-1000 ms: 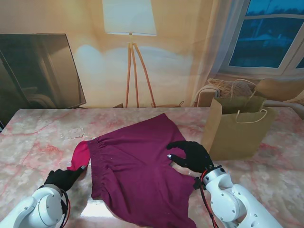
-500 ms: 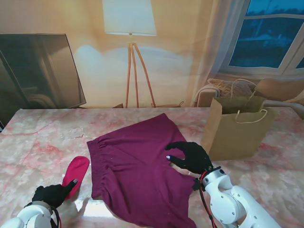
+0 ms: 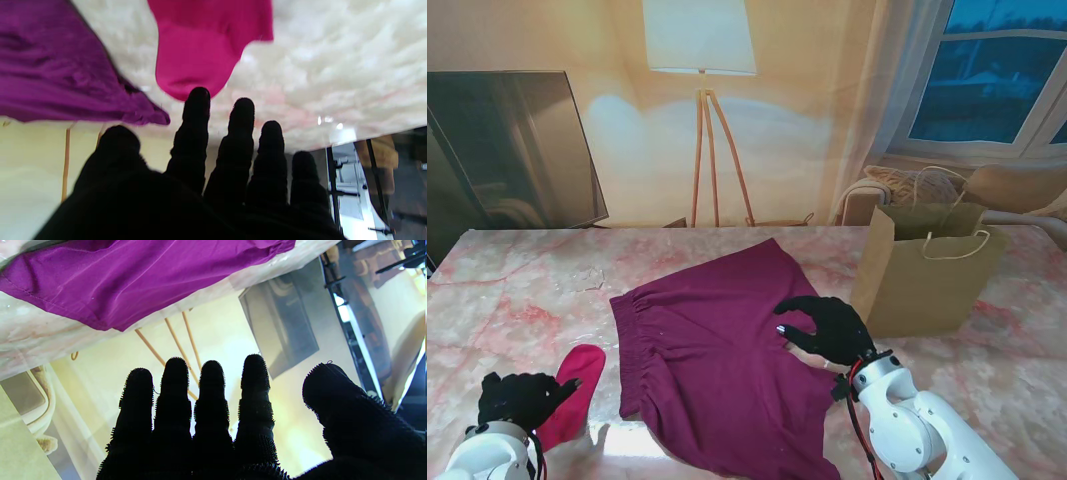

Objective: Fold the socks and the shorts into the kraft paper bag

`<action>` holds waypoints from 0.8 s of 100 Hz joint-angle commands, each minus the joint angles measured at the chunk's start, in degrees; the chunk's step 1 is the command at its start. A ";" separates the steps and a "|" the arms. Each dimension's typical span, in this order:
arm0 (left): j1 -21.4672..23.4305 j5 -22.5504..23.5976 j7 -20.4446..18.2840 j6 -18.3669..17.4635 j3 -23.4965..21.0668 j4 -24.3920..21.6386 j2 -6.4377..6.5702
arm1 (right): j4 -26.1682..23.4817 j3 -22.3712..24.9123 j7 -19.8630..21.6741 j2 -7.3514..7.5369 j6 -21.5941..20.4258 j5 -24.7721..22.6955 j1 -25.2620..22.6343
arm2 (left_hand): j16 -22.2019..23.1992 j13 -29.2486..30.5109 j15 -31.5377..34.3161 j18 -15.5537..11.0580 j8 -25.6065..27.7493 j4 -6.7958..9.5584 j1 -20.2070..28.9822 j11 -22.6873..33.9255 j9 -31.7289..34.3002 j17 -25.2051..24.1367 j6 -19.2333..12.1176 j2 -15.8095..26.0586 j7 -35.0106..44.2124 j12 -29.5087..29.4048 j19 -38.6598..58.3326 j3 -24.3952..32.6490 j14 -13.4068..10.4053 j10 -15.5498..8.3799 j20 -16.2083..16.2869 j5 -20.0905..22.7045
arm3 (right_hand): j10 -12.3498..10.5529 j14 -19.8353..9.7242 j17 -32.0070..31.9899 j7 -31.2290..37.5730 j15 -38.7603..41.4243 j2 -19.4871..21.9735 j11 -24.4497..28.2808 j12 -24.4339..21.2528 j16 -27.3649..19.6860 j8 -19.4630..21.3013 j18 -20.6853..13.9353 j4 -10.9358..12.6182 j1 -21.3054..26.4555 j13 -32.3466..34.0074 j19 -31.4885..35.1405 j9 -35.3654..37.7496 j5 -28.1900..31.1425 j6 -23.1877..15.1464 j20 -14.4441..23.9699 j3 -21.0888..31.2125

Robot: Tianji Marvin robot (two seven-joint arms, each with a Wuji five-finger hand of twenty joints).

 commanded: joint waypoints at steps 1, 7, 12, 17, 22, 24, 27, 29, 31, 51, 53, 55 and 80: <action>-2.44 0.26 0.96 -0.75 0.11 0.69 -0.14 | -0.07 -0.30 0.10 -0.36 0.20 0.13 0.07 | 0.35 3.50 1.99 2.40 0.73 1.91 3.08 1.77 2.49 0.87 -1.13 -3.21 2.93 -1.41 7.22 4.02 -0.25 -2.49 -0.96 1.56 | 0.35 0.32 -0.54 -0.83 -1.11 1.48 0.21 -0.10 1.03 0.29 0.22 2.68 -2.17 -1.81 1.17 -1.09 -1.17 -1.28 0.26 -0.99; -4.26 0.91 2.96 -2.03 0.41 2.52 -0.25 | 0.17 -0.46 0.31 -0.36 0.29 0.32 0.33 | 0.10 6.87 3.12 2.64 1.58 -0.52 2.11 1.53 2.11 2.54 -2.54 -11.22 4.73 -2.78 16.44 16.72 -0.99 -4.08 -4.38 0.58 | 0.37 0.36 -0.57 -0.83 -1.07 1.46 0.20 -0.11 1.04 0.29 0.23 2.68 -2.21 -1.73 1.17 -1.13 -1.16 -1.30 0.26 -1.04; -5.96 1.09 4.46 -2.96 0.86 4.28 -0.30 | 0.36 -0.60 0.46 -0.36 0.37 0.47 0.54 | -0.06 8.53 3.81 2.18 1.95 -2.86 2.49 1.66 1.92 3.90 -3.67 -18.71 6.30 -3.46 20.94 26.30 -1.86 -5.32 -5.91 -0.54 | 0.31 0.38 -0.61 -0.83 -1.11 1.54 0.21 -0.10 1.03 0.29 0.23 2.69 -2.18 -1.81 1.17 -1.13 -1.18 -1.24 0.26 -1.03; -7.53 1.29 5.23 -4.12 1.21 5.92 -0.26 | 0.50 -0.70 0.55 -0.36 0.45 0.58 0.69 | -0.36 10.20 4.26 1.38 2.28 -4.12 3.30 1.56 1.09 5.85 -4.37 -23.46 7.16 -4.31 23.77 32.04 -3.25 -6.30 -7.55 -2.71 | 0.32 0.32 -0.64 -0.86 -1.13 1.57 0.20 -0.10 1.02 0.29 0.22 2.69 -2.18 -1.89 1.16 -1.17 -1.26 -1.40 0.26 -1.07; -9.18 1.46 6.18 -4.95 1.79 7.76 -0.22 | 0.66 -0.77 0.43 -0.41 0.52 0.68 0.80 | -1.02 12.16 4.21 0.50 2.16 -4.38 2.57 1.47 0.57 8.37 -4.29 -27.25 7.60 -5.24 25.60 38.44 -4.62 -7.33 -9.52 -4.43 | 0.33 0.31 -0.56 -0.78 -1.09 1.55 0.24 -0.08 1.03 0.32 0.26 2.71 -2.14 -1.77 1.21 -1.09 -1.13 -1.32 0.28 -1.07; -9.78 1.48 6.36 -5.43 1.97 8.45 -0.18 | 0.71 -0.78 0.38 -0.42 0.55 0.73 0.83 | -1.32 12.53 4.00 0.22 2.01 -3.95 2.16 1.27 0.10 9.08 -4.23 -27.85 7.54 -5.63 25.94 40.20 -5.07 -7.70 -10.16 -5.19 | 0.38 0.34 -0.58 -0.78 -1.10 1.59 0.23 -0.09 1.03 0.32 0.26 2.70 -2.20 -1.80 1.20 -1.12 -1.14 -1.32 0.28 -1.10; -10.64 1.37 6.65 -6.34 2.17 9.52 -0.13 | 0.77 -0.78 0.37 -0.44 0.59 0.82 0.87 | -1.86 12.73 3.51 -0.47 1.71 -4.24 2.52 0.91 -0.78 9.89 -4.30 -30.09 7.40 -6.42 26.19 42.33 -5.68 -8.38 -11.41 -6.54 | 0.42 0.42 -0.55 -0.79 -1.13 1.57 0.26 -0.08 1.02 0.32 0.31 2.71 -2.14 -1.87 1.23 -1.07 -1.16 -1.37 0.30 -1.09; -11.26 1.23 6.80 -6.86 2.32 10.24 -0.09 | 0.84 -0.79 0.36 -0.45 0.62 0.88 0.92 | -2.26 12.84 3.03 -0.68 1.49 -4.45 2.71 0.75 -1.06 10.17 -4.28 -31.26 7.17 -6.78 26.13 43.25 -5.98 -8.63 -11.94 -7.11 | 0.35 0.44 -0.59 -0.80 -1.13 1.54 0.26 -0.07 1.02 0.32 0.36 2.71 -2.15 -1.88 1.23 -1.07 -1.18 -1.32 0.30 -1.10; -11.85 1.06 6.82 -7.24 2.51 10.91 -0.04 | 0.93 -0.81 0.35 -0.46 0.64 0.93 0.98 | -2.56 12.77 2.62 -0.86 1.18 -4.62 3.06 0.51 -1.60 10.34 -4.18 -32.43 6.61 -7.09 26.07 43.98 -6.26 -8.74 -12.31 -8.26 | 0.38 0.39 -0.57 -0.75 -1.12 1.52 0.31 -0.06 1.02 0.33 0.40 2.71 -2.14 -1.86 1.25 -0.97 -1.04 -1.23 0.31 -1.09; -16.49 -0.64 5.75 -12.85 3.51 17.96 0.64 | 2.00 -1.07 0.77 -0.46 0.75 1.46 1.65 | -7.77 3.21 -4.93 1.62 -1.75 -5.74 1.52 -2.05 -10.81 4.84 0.13 -35.40 -0.49 -11.21 20.13 47.27 -7.99 -10.30 -14.45 -18.71 | 0.27 0.39 -0.55 -0.74 -1.11 1.63 0.21 -0.10 1.02 0.34 0.44 2.72 -2.16 -1.86 1.40 -1.13 -1.14 -1.44 0.40 -1.12; -16.87 -0.67 6.24 -13.52 3.60 18.80 0.67 | 2.17 -1.14 0.73 -0.47 0.75 1.51 1.74 | -7.86 2.92 -5.03 1.71 -1.75 -5.85 1.40 -1.90 -10.76 4.62 0.12 -35.62 -0.71 -11.32 19.87 47.77 -7.92 -10.47 -14.19 -19.00 | 0.31 0.34 -0.53 -0.70 -1.09 1.59 0.22 -0.09 1.02 0.36 0.53 2.72 -2.14 -1.84 1.43 -1.12 -1.04 -1.33 0.42 -1.13; -17.26 -0.80 6.63 -14.24 3.63 19.64 0.70 | 2.36 -1.22 0.69 -0.49 0.77 1.57 1.85 | -7.85 2.94 -4.97 1.79 -1.74 -5.93 1.29 -1.79 -10.62 4.43 -0.16 -35.80 -0.80 -11.34 19.72 47.89 -7.90 -10.74 -14.07 -19.15 | 0.39 0.38 -0.50 -0.66 -1.07 1.59 0.22 -0.09 1.03 0.37 0.55 2.72 -2.16 -1.77 1.46 -1.11 -0.93 -1.23 0.43 -1.14; -20.64 -2.28 8.27 -17.44 4.18 27.10 1.03 | 3.39 -1.75 1.08 -0.55 1.09 2.46 2.48 | -7.78 -2.75 -5.86 1.09 -4.60 -6.71 -0.38 -2.70 -16.36 1.35 -2.16 -34.86 -5.25 -12.41 16.31 47.21 -7.01 -10.38 -13.06 -23.37 | 0.42 0.41 -0.65 -0.77 -1.09 1.78 0.28 -0.06 1.01 0.34 0.66 2.72 -2.08 -1.87 1.57 -1.05 -1.10 -1.41 0.52 -1.21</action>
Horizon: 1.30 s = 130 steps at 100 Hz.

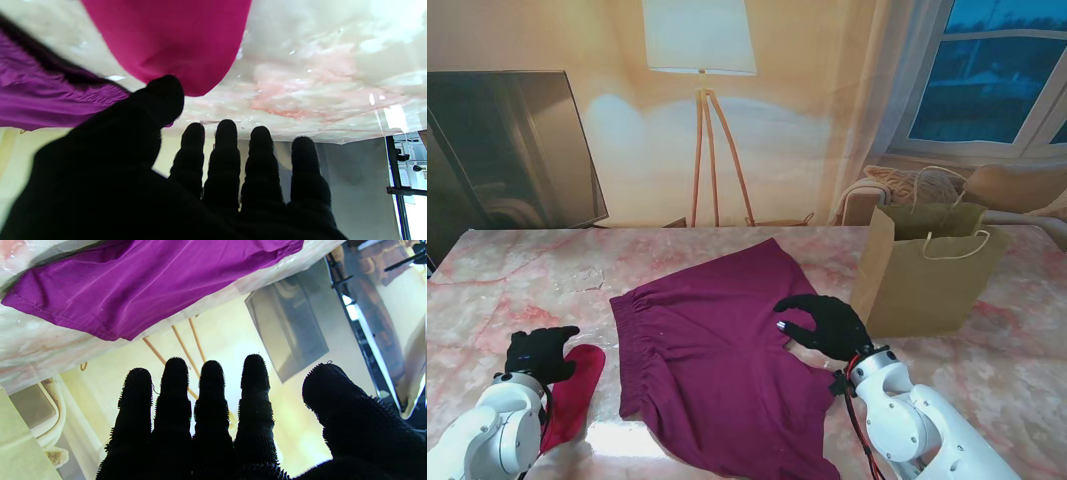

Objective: Fold the socks and the shorts into the kraft paper bag

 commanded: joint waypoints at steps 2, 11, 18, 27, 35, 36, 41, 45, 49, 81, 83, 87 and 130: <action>-0.78 -1.15 1.18 -1.01 0.03 2.13 0.25 | -0.05 -0.16 0.24 -0.35 0.18 -0.27 -0.39 | -0.29 -1.55 -0.56 0.53 -1.29 -4.56 -1.68 -0.72 -2.11 -1.24 -1.95 -1.00 -1.55 -0.68 -0.82 1.06 0.23 -1.01 1.17 -1.70 | 0.31 0.30 -0.63 -0.74 -1.06 1.79 0.33 -0.05 1.01 0.34 0.03 2.72 -2.10 -1.81 1.54 -0.97 -1.05 -1.33 0.53 -1.21; -1.48 -2.99 1.52 -0.88 0.32 3.31 0.10 | -0.03 -0.15 0.34 -0.31 0.19 -0.42 -0.45 | -0.02 -3.46 -0.48 -0.14 -2.01 -4.96 -2.50 0.02 -3.11 -2.81 -2.36 -0.33 -0.96 -0.30 -2.35 -0.05 0.42 0.07 1.30 -0.71 | 0.32 0.36 -0.60 -0.74 -1.06 1.85 0.30 -0.05 1.02 0.34 0.08 2.73 -2.10 -1.84 1.60 -1.06 -1.11 -1.46 0.56 -1.26; -2.05 -3.92 1.80 -0.70 0.70 4.10 0.02 | -0.02 -0.18 0.46 -0.30 0.30 -0.37 -0.47 | 0.68 -3.71 0.23 -0.17 -2.16 -5.05 -3.41 0.75 -3.15 -3.13 -1.96 0.06 -0.14 0.93 -3.24 -0.94 0.68 0.34 1.74 -0.62 | 0.35 0.39 -0.64 -0.74 -1.08 1.86 0.28 -0.06 1.02 0.34 0.17 2.74 -2.10 -1.91 1.64 -1.11 -1.18 -1.33 0.60 -1.29; -2.96 -5.12 2.15 -0.77 1.20 5.32 -0.08 | -0.03 -0.24 0.49 -0.31 0.47 -0.29 -0.52 | 0.85 -4.16 0.19 -0.32 -1.84 -5.26 -4.94 0.93 -2.98 -3.54 -3.30 1.05 0.71 1.58 -3.60 -1.96 0.65 0.39 1.96 0.14 | 0.36 0.45 -0.66 -0.71 -1.09 1.95 0.28 -0.05 1.02 0.35 0.22 2.75 -2.08 -1.96 1.72 -1.18 -1.17 -1.50 0.65 -1.30; -4.00 -7.49 2.50 -0.55 2.03 6.55 -0.32 | 0.04 -0.32 0.42 -0.32 0.51 -0.27 -0.58 | 1.15 -4.86 0.07 -0.61 0.28 -5.20 -5.00 0.60 -3.45 -3.96 -4.50 1.46 3.38 2.82 -4.56 -3.27 0.75 0.97 2.42 0.83 | 0.37 0.46 -0.66 -0.61 -1.04 1.89 0.34 -0.03 1.04 0.39 0.42 2.76 -2.07 -1.90 1.80 -1.09 -1.01 -1.34 0.71 -1.32; -4.14 -7.59 2.55 -0.55 2.14 6.74 -0.33 | 0.05 -0.33 0.42 -0.32 0.50 -0.27 -0.59 | 1.21 -4.85 0.10 -0.59 0.74 -5.19 -5.02 0.62 -3.40 -3.96 -4.60 1.44 3.92 2.98 -4.63 -3.37 0.78 1.00 2.51 1.04 | 0.35 0.44 -0.66 -0.65 -1.06 1.90 0.34 -0.03 1.04 0.38 0.44 2.76 -2.08 -1.95 1.81 -1.10 -1.09 -1.47 0.71 -1.31; -4.75 -7.58 2.39 -0.49 2.66 7.43 -0.26 | 0.10 -0.37 0.44 -0.31 0.49 -0.29 -0.59 | 1.44 -4.59 0.28 -0.49 2.64 -5.15 -5.10 0.57 -3.18 -3.81 -4.35 1.44 5.91 3.44 -4.66 -3.34 0.83 0.91 2.95 2.03 | 0.32 0.62 -0.69 -0.65 -1.02 1.98 0.33 -0.03 1.06 0.38 0.51 2.76 -2.12 -1.90 1.86 -1.16 -1.08 -1.33 0.75 -1.32; -5.14 -7.46 2.06 -0.34 3.01 7.90 -0.17 | 0.12 -0.38 0.46 -0.31 0.52 -0.29 -0.60 | 1.68 -4.56 0.48 -0.57 5.28 -5.12 -5.12 0.68 -3.17 -3.76 -3.71 1.31 8.66 3.92 -4.64 -3.04 0.89 1.09 3.34 2.94 | 0.36 0.57 -0.72 -0.71 -0.99 1.96 0.33 -0.03 1.09 0.36 0.57 2.77 -2.09 -1.90 1.90 -1.19 -1.16 -1.46 0.79 -1.33; -5.48 -7.50 2.21 -0.44 3.27 8.46 -0.17 | 0.11 -0.38 0.48 -0.32 0.55 -0.18 -0.61 | 1.98 -4.36 0.79 -0.48 9.71 -5.20 -4.96 1.02 -2.50 -3.81 -5.16 0.77 13.00 4.55 -4.55 -2.28 1.03 1.11 3.72 3.96 | 0.35 0.63 -0.70 -0.68 -0.98 1.94 0.35 -0.02 1.10 0.37 0.60 2.78 -2.05 -1.91 1.94 -1.17 -1.08 -1.39 0.81 -1.32; -5.44 -7.48 5.81 -1.64 2.82 9.02 -0.60 | 0.34 -0.72 0.45 -0.35 0.64 -0.14 -0.10 | 3.75 3.40 4.93 0.60 23.94 -8.03 4.33 5.23 12.48 -2.13 -18.78 -3.51 39.35 7.47 -0.65 -10.91 0.70 -1.49 4.59 16.25 | 0.32 0.62 -0.77 -0.75 -0.90 2.17 0.54 0.06 1.23 0.36 0.70 2.76 -2.05 -1.86 2.09 -1.01 -1.22 -1.41 0.97 -1.27; -5.41 -7.73 5.95 -1.60 2.68 8.90 -0.67 | 0.35 -0.75 0.48 -0.35 0.65 -0.14 -0.08 | 3.87 3.93 5.20 0.65 23.68 -8.03 4.44 5.66 13.66 -2.09 -18.81 -3.69 39.42 7.65 -0.58 -10.86 0.72 -1.43 4.59 16.52 | 0.37 0.66 -0.79 -0.74 -0.91 2.21 0.53 0.06 1.23 0.36 0.71 2.76 -2.04 -1.90 2.08 -1.04 -1.23 -1.49 0.97 -1.28; -5.40 -8.49 6.33 -1.52 2.40 8.71 -0.85 | 0.38 -0.80 0.50 -0.35 0.68 -0.12 -0.06 | 4.01 4.46 5.47 0.65 23.26 -8.02 4.50 6.09 14.85 -2.05 -19.05 -3.67 39.52 7.90 -0.45 -10.75 0.58 -1.55 4.61 16.96 | 0.41 0.67 -0.80 -0.73 -0.90 2.16 0.57 0.07 1.25 0.37 0.73 2.75 -2.01 -1.89 2.07 -0.97 -1.28 -1.59 0.98 -1.31; -6.75 -17.62 16.38 -1.19 0.92 8.33 -3.89 | 0.01 -0.96 1.27 -0.25 1.21 -0.07 0.09 | 8.83 18.00 13.25 2.25 15.59 -8.40 5.34 8.68 32.18 0.53 -17.99 -5.50 43.15 17.78 5.14 -8.32 0.81 -3.20 5.90 20.21 | 0.40 0.94 -1.02 -0.73 -0.84 2.61 0.72 0.13 1.40 0.35 0.94 2.79 -1.97 -1.90 2.00 -0.78 -1.22 -1.56 1.04 -1.77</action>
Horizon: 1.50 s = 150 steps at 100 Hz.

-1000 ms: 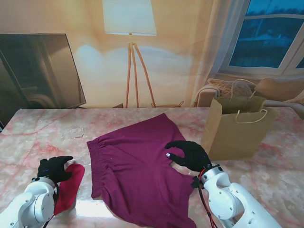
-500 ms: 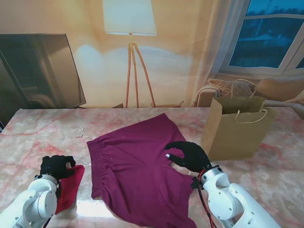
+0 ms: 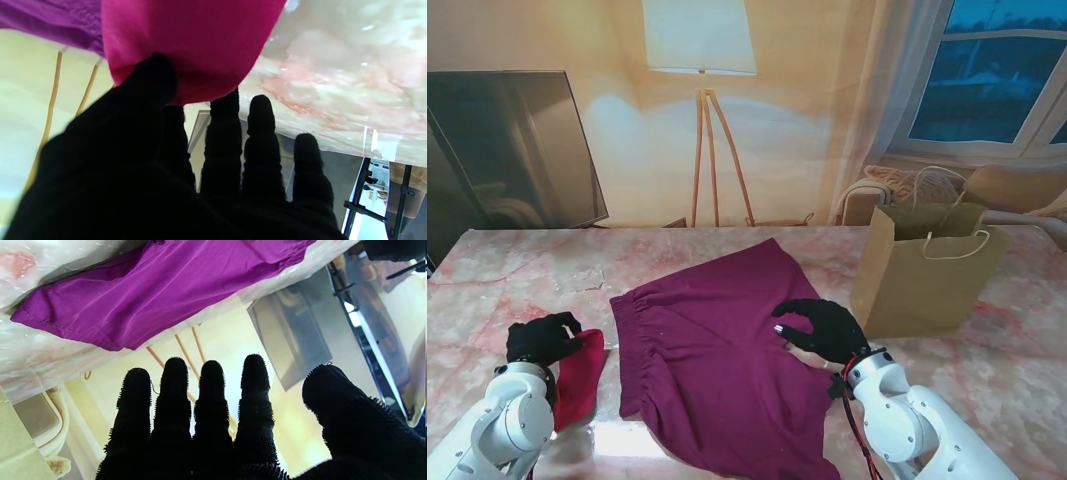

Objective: Fold the socks and the shorts into the kraft paper bag

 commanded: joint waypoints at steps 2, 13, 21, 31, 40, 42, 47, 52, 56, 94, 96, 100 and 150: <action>-0.42 0.00 1.67 -0.26 -0.25 -0.83 -0.61 | -0.38 -0.25 -0.01 -0.22 0.16 -0.08 -0.12 | 0.96 2.17 1.51 0.83 -2.24 -2.84 1.56 -0.94 3.13 0.02 -0.35 -0.60 1.08 1.98 1.43 1.83 0.23 -2.29 1.41 1.97 | 0.40 0.76 -0.78 -0.72 -0.84 1.92 0.71 0.13 1.15 0.35 0.16 2.80 -1.97 -1.90 1.26 -0.82 -1.22 -1.35 1.04 -1.14; -0.34 -1.32 2.88 -0.57 -0.87 -1.67 -1.08 | -0.40 -0.30 0.20 -0.18 0.15 -0.12 0.02 | 1.09 1.71 1.49 0.83 -4.69 -2.39 1.92 -1.88 3.80 -0.32 -0.56 1.71 -0.15 2.79 1.50 2.01 0.60 -2.26 1.26 3.05 | 0.35 0.78 -0.77 -0.74 -0.81 2.04 0.75 0.15 1.19 0.33 0.07 2.81 -1.98 -1.90 1.26 -0.81 -1.21 -1.34 1.06 -1.24; 0.03 -3.33 3.02 -0.66 -1.43 -2.84 -1.46 | -0.39 -0.37 0.22 -0.20 0.18 -0.05 0.08 | 0.93 -0.02 0.80 0.48 -5.29 -2.19 4.00 -2.76 3.44 -1.47 -1.08 3.41 -0.97 4.17 0.36 0.94 1.02 -1.64 0.85 3.11 | 0.45 0.78 -0.76 -0.73 -0.79 2.03 0.78 0.17 1.22 0.34 0.09 2.83 -1.94 -1.90 1.27 -0.81 -1.14 -1.28 1.08 -1.28; 1.10 -2.85 1.82 -1.14 -2.34 -4.35 -1.16 | -0.34 -0.51 0.15 -0.22 0.14 0.01 0.15 | 0.39 -1.34 -0.21 0.25 -3.95 -1.77 4.70 -3.15 2.89 -2.26 -2.08 4.98 -2.87 5.03 -1.15 -1.21 0.98 -1.75 0.62 3.27 | 0.39 0.76 -0.78 -0.76 -0.77 2.07 0.83 0.19 1.25 0.34 0.12 2.85 -1.93 -1.87 1.27 -0.78 -1.19 -1.27 1.09 -1.30; 2.64 -2.33 0.28 -2.07 -3.39 -5.68 -0.82 | -0.27 -0.60 0.08 -0.23 0.04 -0.01 0.19 | 0.22 -1.76 -0.55 0.33 -3.91 -1.57 5.00 -3.09 2.90 -2.74 -2.42 5.12 -4.40 5.39 -2.13 -1.59 1.06 -1.57 0.43 4.57 | 0.37 0.82 -0.73 -0.76 -0.76 2.10 0.84 0.19 1.27 0.35 0.06 2.85 -1.98 -1.88 1.30 -0.81 -1.19 -1.31 1.10 -1.33; 3.05 -2.13 -0.01 -2.24 -3.64 -5.98 -0.74 | -0.24 -0.60 0.04 -0.23 0.02 -0.03 0.19 | 0.19 -1.80 -0.61 0.34 -3.94 -1.58 4.98 -3.11 2.86 -2.78 -2.68 5.15 -4.80 5.47 -2.28 -1.71 1.03 -1.57 0.41 4.91 | 0.39 0.73 -0.70 -0.77 -0.78 2.11 0.87 0.21 1.26 0.34 0.06 2.85 -2.00 -1.92 1.31 -0.74 -1.22 -1.32 1.11 -1.33; 4.04 -1.48 -0.16 -2.84 -4.28 -6.48 -0.61 | -0.20 -0.59 0.00 -0.24 0.02 -0.01 0.16 | 0.12 -1.70 -0.75 0.34 -3.88 -1.46 4.73 -2.74 3.10 -2.75 -2.65 4.89 -5.75 6.10 -2.43 -1.73 1.03 -1.73 0.47 5.89 | 0.33 0.77 -0.76 -0.77 -0.78 2.14 0.83 0.19 1.27 0.34 0.06 2.86 -1.96 -1.90 1.29 -0.85 -1.24 -1.28 1.10 -1.31; 5.17 -1.03 -0.33 -3.32 -4.97 -7.14 -0.52 | -0.20 -0.54 0.02 -0.24 0.05 0.02 0.10 | 0.05 -1.94 -0.92 0.46 -3.71 -1.47 4.59 -2.61 3.28 -2.93 -2.69 4.80 -6.08 6.40 -2.66 -1.78 1.11 -1.79 0.43 6.24 | 0.33 0.85 -0.73 -0.75 -0.78 2.13 0.87 0.21 1.28 0.35 0.09 2.86 -1.97 -1.91 1.30 -0.79 -1.20 -1.47 1.11 -1.31; 6.31 -0.48 -0.88 -3.73 -5.65 -7.92 -0.36 | -0.21 -0.49 0.00 -0.24 0.07 0.02 0.03 | -0.11 -2.11 -1.28 0.40 -3.17 -1.46 4.38 -2.56 3.29 -3.05 -2.91 4.90 -6.95 7.00 -3.33 -1.93 1.03 -1.98 0.25 6.59 | 0.41 0.79 -0.73 -0.74 -0.78 2.11 0.85 0.20 1.28 0.36 0.09 2.87 -1.95 -1.94 1.31 -0.84 -1.20 -1.30 1.12 -1.30; 16.81 1.25 -3.42 -7.89 -10.49 -14.46 0.07 | -0.41 -0.95 -0.04 -0.21 -0.03 -0.06 -0.36 | -1.25 -6.39 -4.38 -1.38 1.03 -1.01 4.35 -3.56 -1.14 -5.19 -4.02 5.59 -10.96 7.72 -7.82 -3.96 0.26 -2.17 -0.01 7.93 | 0.46 0.74 -0.73 -0.81 -0.78 2.23 0.83 0.19 1.29 0.33 0.09 2.88 -1.99 -1.95 1.35 -0.88 -1.39 -1.33 1.13 -1.30; 17.21 1.51 -3.56 -8.09 -10.63 -14.64 0.12 | -0.44 -1.00 -0.01 -0.21 -0.03 -0.07 -0.37 | -1.30 -6.52 -4.51 -1.42 1.03 -1.01 4.33 -3.59 -1.45 -5.19 -4.01 5.55 -10.98 7.66 -7.96 -3.92 0.22 -2.07 -0.05 8.00 | 0.42 0.81 -0.75 -0.82 -0.79 2.28 0.82 0.19 1.29 0.32 0.07 2.88 -1.99 -1.97 1.34 -0.90 -1.42 -1.28 1.13 -1.31; 17.95 2.15 -3.90 -8.39 -10.88 -14.93 0.24 | -0.48 -1.10 -0.03 -0.21 -0.05 -0.12 -0.38 | -1.39 -6.77 -4.75 -1.44 0.96 -1.01 4.22 -3.54 -1.82 -5.30 -4.23 5.51 -11.10 7.54 -8.28 -3.87 0.21 -2.07 -0.13 8.03 | 0.42 0.86 -0.69 -0.77 -0.76 2.25 0.84 0.19 1.30 0.34 0.05 2.88 -1.97 -1.92 1.36 -0.88 -1.32 -1.39 1.13 -1.32; 23.62 3.25 -10.27 -9.83 -13.29 -16.10 1.22 | -0.88 -1.11 -0.06 -0.20 0.13 -0.17 -0.85 | -4.13 -13.59 -10.05 -2.17 -11.02 -1.15 -0.35 -6.29 -12.32 -6.02 4.27 2.84 -15.87 -7.71 -20.10 -8.42 0.64 -0.27 -1.30 5.59 | 0.44 0.70 -0.64 -0.80 -0.84 2.45 0.80 0.18 1.25 0.32 -0.05 2.87 -2.08 -2.15 1.38 -1.13 -1.47 -1.33 1.11 -1.40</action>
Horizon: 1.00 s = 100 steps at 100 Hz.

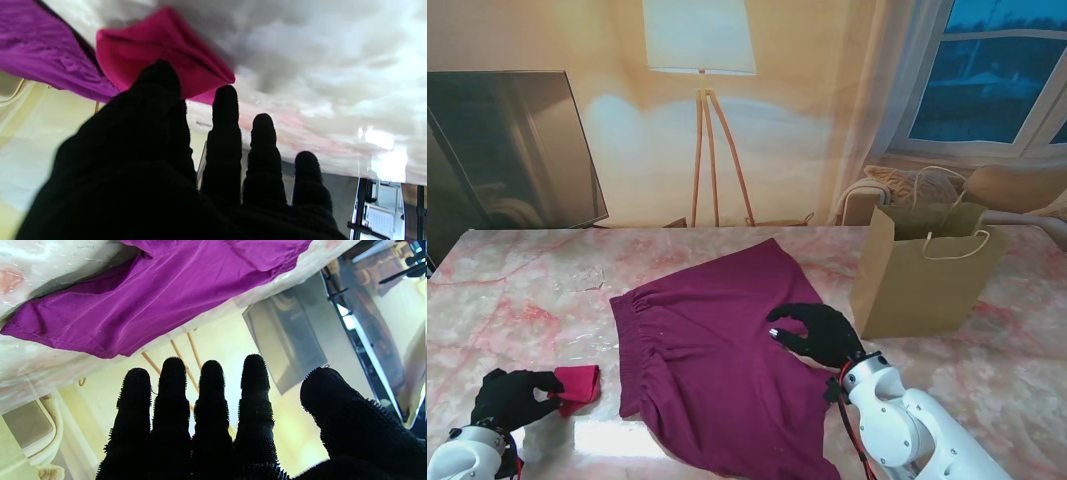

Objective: Fold the socks and the shorts into the kraft paper bag

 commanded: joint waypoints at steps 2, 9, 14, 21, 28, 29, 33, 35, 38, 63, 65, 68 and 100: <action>2.05 -1.41 -1.37 -0.32 -0.75 -1.10 0.47 | -0.60 0.07 -0.03 -0.21 0.10 -0.16 -0.61 | -0.73 -3.00 -2.13 -0.75 0.30 -0.87 -3.37 -1.72 -3.45 -0.86 2.70 -1.72 -5.52 -1.57 -4.87 -2.93 0.04 -0.06 -0.06 -1.27 | 0.50 -0.35 -0.61 -0.79 -0.83 0.99 0.52 0.18 0.81 0.32 -0.06 2.88 -2.02 -2.13 1.38 -1.17 -1.48 -1.38 1.11 -1.38; 3.21 -2.24 -2.96 -1.37 -1.69 -2.32 0.58 | -0.70 0.20 -0.34 -0.27 0.16 -0.14 -0.74 | -1.13 -4.84 -3.43 -0.93 1.99 0.68 -10.07 -2.88 -5.94 -1.27 4.83 -1.04 -10.36 -2.23 -8.68 -0.58 0.36 0.57 0.84 -2.03 | 0.56 -0.21 -0.61 -0.72 -0.80 0.87 0.57 0.20 0.82 0.34 -0.03 2.90 -1.93 -2.07 1.40 -1.07 -1.26 -1.34 1.12 -1.37; 4.14 -2.35 -4.17 -2.09 -2.46 -3.46 0.70 | -0.73 0.26 -0.37 -0.26 0.18 -0.21 -0.77 | -1.45 -6.30 -4.36 -1.13 2.30 1.34 -13.19 -3.78 -7.86 -1.81 5.35 -1.19 -11.99 -2.71 -10.58 -0.18 0.29 0.73 1.18 -2.76 | 0.50 -0.28 -0.66 -0.74 -0.83 0.90 0.54 0.19 0.81 0.33 -0.05 2.89 -2.00 -2.16 1.38 -1.12 -1.32 -1.23 1.11 -1.40; 5.08 -2.60 -4.53 -3.08 -3.25 -4.70 0.68 | -0.74 0.24 -0.41 -0.27 0.27 -0.28 -0.78 | -1.63 -7.00 -5.10 -1.20 2.65 1.02 -14.91 -4.49 -9.01 -1.99 5.43 0.20 -12.80 -3.25 -12.75 -3.34 0.30 1.12 1.89 -2.90 | 0.54 -0.27 -0.67 -0.75 -0.83 0.91 0.54 0.19 0.80 0.33 -0.07 2.89 -2.01 -2.19 1.37 -1.13 -1.30 -1.23 1.10 -1.40; 5.61 -3.21 -3.95 -3.48 -3.67 -5.67 0.46 | -0.73 0.15 -0.49 -0.31 0.32 -0.15 -0.79 | -1.31 -7.27 -5.60 -1.32 3.77 2.42 -13.57 -4.76 -9.61 -1.87 4.68 5.22 -12.14 -3.52 -15.06 -10.95 0.42 1.34 4.68 -1.71 | 0.48 -0.29 -0.69 -0.74 -0.84 0.92 0.54 0.19 0.79 0.32 -0.03 2.89 -1.98 -2.25 1.36 -1.14 -1.22 -1.18 1.10 -1.40; 5.64 -3.29 -3.78 -3.49 -3.69 -5.76 0.42 | -0.72 0.14 -0.50 -0.31 0.33 -0.14 -0.79 | -1.27 -7.27 -5.60 -1.30 3.87 2.55 -13.61 -4.75 -9.56 -1.89 4.55 6.26 -11.91 -3.51 -15.16 -11.51 0.49 1.41 4.90 -1.30 | 0.55 -0.23 -0.67 -0.76 -0.84 0.92 0.54 0.19 0.79 0.32 -0.01 2.89 -1.98 -2.24 1.37 -1.14 -1.23 -1.18 1.10 -1.40; 5.59 -3.60 -2.67 -3.40 -3.62 -5.94 0.18 | -0.70 0.07 -0.54 -0.32 0.31 -0.12 -0.78 | -0.82 -6.65 -5.35 -1.52 3.69 2.74 -11.22 -4.29 -8.55 -1.75 3.22 9.54 -9.28 -3.13 -15.68 -14.75 0.44 1.40 5.88 2.08 | 0.49 -0.33 -0.67 -0.82 -0.82 0.94 0.52 0.18 0.79 0.30 -0.03 2.89 -1.99 -2.19 1.37 -1.17 -1.34 -1.37 1.10 -1.42; 5.47 -3.70 -1.84 -3.42 -3.54 -5.89 0.05 | -0.68 0.04 -0.56 -0.32 0.29 -0.11 -0.77 | -0.61 -6.37 -5.14 -1.63 2.51 2.49 -10.14 -4.09 -8.06 -1.80 2.63 9.98 -8.04 -3.03 -15.62 -15.27 0.40 1.31 6.26 3.73 | 0.49 -0.32 -0.63 -0.80 -0.81 0.91 0.54 0.19 0.79 0.31 -0.05 2.89 -1.97 -2.18 1.39 -1.11 -1.33 -1.35 1.11 -1.42; 5.26 -3.66 -0.80 -3.59 -3.46 -5.76 -0.08 | -0.67 -0.01 -0.56 -0.33 0.27 -0.09 -0.76 | -0.43 -5.90 -4.89 -1.70 1.58 2.34 -9.47 -3.85 -7.50 -1.69 2.04 10.74 -6.67 -2.94 -15.47 -15.53 0.37 1.27 6.59 5.33 | 0.52 -0.24 -0.70 -0.80 -0.82 0.94 0.53 0.18 0.79 0.31 0.00 2.89 -1.99 -2.22 1.36 -1.15 -1.37 -1.41 1.10 -1.43; 2.23 -3.66 5.42 -4.67 -1.95 -3.02 -0.88 | -0.99 0.26 -0.31 -0.26 0.46 -0.21 -0.95 | 0.02 -5.40 -3.28 -1.61 -2.55 3.20 -12.67 -2.33 -5.84 -1.63 4.44 16.09 2.12 -3.05 -14.37 -10.45 -0.11 0.51 6.37 12.76 | 0.45 -0.34 -0.79 -0.68 -0.83 1.02 0.50 0.16 0.77 0.36 0.06 2.89 -2.02 -2.26 1.33 -1.17 -1.15 -1.32 1.09 -1.53; 2.13 -4.32 5.25 -4.67 -1.86 -3.04 -0.92 | -1.02 0.31 -0.31 -0.25 0.49 -0.24 -0.97 | 0.00 -5.68 -3.34 -1.90 -1.79 3.25 -12.95 -2.31 -5.83 -1.84 5.09 16.17 2.11 -3.06 -14.62 -9.85 -0.20 0.60 6.25 13.55 | 0.48 -0.31 -0.77 -0.69 -0.84 1.02 0.49 0.16 0.77 0.35 0.09 2.90 -1.98 -2.28 1.35 -1.18 -1.17 -1.43 1.10 -1.52; 2.05 -4.88 4.87 -4.59 -1.79 -3.12 -0.91 | -1.04 0.38 -0.31 -0.25 0.52 -0.28 -0.99 | 0.03 -5.69 -3.28 -2.11 -1.58 3.26 -13.09 -2.28 -5.86 -1.91 5.50 16.27 2.07 -3.05 -14.80 -9.71 -0.24 0.70 6.20 13.93 | 0.51 -0.23 -0.72 -0.64 -0.85 1.02 0.52 0.17 0.76 0.37 0.09 2.91 -1.95 -2.32 1.39 -1.13 -1.04 -1.15 1.11 -1.49; -0.72 1.46 6.23 -2.49 0.15 -0.45 -0.23 | -0.83 0.41 0.02 -0.25 0.47 0.12 -0.99 | 0.25 -2.70 -1.33 -0.03 8.02 -0.01 -7.37 -2.57 -8.25 1.39 3.94 -1.37 -7.83 -3.14 -8.55 11.91 -0.83 0.09 6.48 -13.75 | 0.48 -0.31 -0.66 -0.76 -0.79 1.12 0.50 0.17 0.78 0.36 0.39 2.92 -1.94 -2.27 1.75 -1.29 -1.17 -1.39 1.33 -1.57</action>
